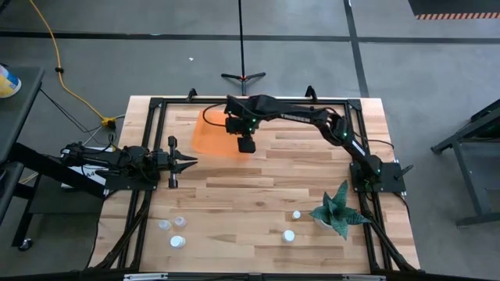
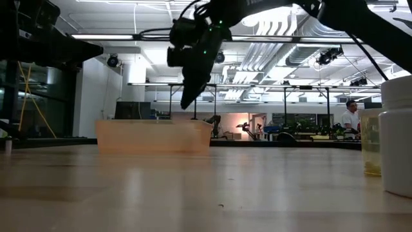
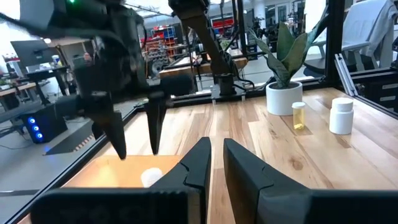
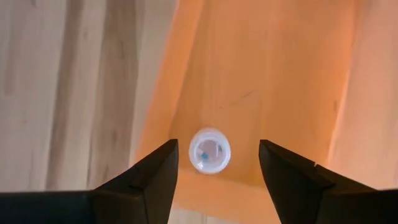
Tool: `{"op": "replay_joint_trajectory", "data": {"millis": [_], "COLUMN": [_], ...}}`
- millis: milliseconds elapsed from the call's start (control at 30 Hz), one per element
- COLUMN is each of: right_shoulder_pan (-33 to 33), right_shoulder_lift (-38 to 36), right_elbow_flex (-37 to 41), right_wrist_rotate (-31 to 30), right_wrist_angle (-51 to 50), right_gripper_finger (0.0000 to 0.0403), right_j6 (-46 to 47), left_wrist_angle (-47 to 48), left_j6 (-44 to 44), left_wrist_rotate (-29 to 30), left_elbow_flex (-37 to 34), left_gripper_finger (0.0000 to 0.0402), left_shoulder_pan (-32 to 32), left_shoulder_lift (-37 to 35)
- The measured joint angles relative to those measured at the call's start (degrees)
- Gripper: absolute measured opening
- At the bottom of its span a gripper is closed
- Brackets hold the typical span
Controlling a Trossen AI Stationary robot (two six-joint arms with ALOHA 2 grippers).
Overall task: Pick and place pill bottles into a basket
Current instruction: Put the yellow pill bottle into the orange bin
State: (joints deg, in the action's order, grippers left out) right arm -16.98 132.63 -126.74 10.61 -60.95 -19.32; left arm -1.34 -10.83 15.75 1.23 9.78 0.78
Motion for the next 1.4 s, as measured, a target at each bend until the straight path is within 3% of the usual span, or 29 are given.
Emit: {"op": "replay_joint_trajectory", "data": {"millis": [233, 667, 967, 1400], "right_shoulder_pan": [2.6, 13.2, 22.4, 38.2], "right_shoulder_lift": [-4.4, -5.1, -6.8, -9.1], "right_elbow_flex": [0.0, 0.0, 0.2, 0.2], "right_wrist_rotate": [0.1, -0.5, -0.9, -18.0], "right_wrist_angle": [-8.4, -28.8, -29.0, -29.1], "right_gripper_finger": [0.0215, 0.0216, 0.0216, 0.0216], "right_j6": [3.7, 17.3, 25.9, 40.3], "left_wrist_angle": [0.0, 0.0, 0.0, 0.0], "left_j6": [0.0, 0.0, 0.0, 0.0], "left_wrist_rotate": [0.0, 0.0, 0.0, 0.0], "left_elbow_flex": [0.0, 0.0, 0.0, 0.0], "left_gripper_finger": [0.0079, 0.0079, 0.0079, 0.0079], "left_shoulder_pan": [0.0, 0.0, 0.0, 0.0], "left_shoulder_lift": [0.0, 0.0, 0.0, 0.0]}}
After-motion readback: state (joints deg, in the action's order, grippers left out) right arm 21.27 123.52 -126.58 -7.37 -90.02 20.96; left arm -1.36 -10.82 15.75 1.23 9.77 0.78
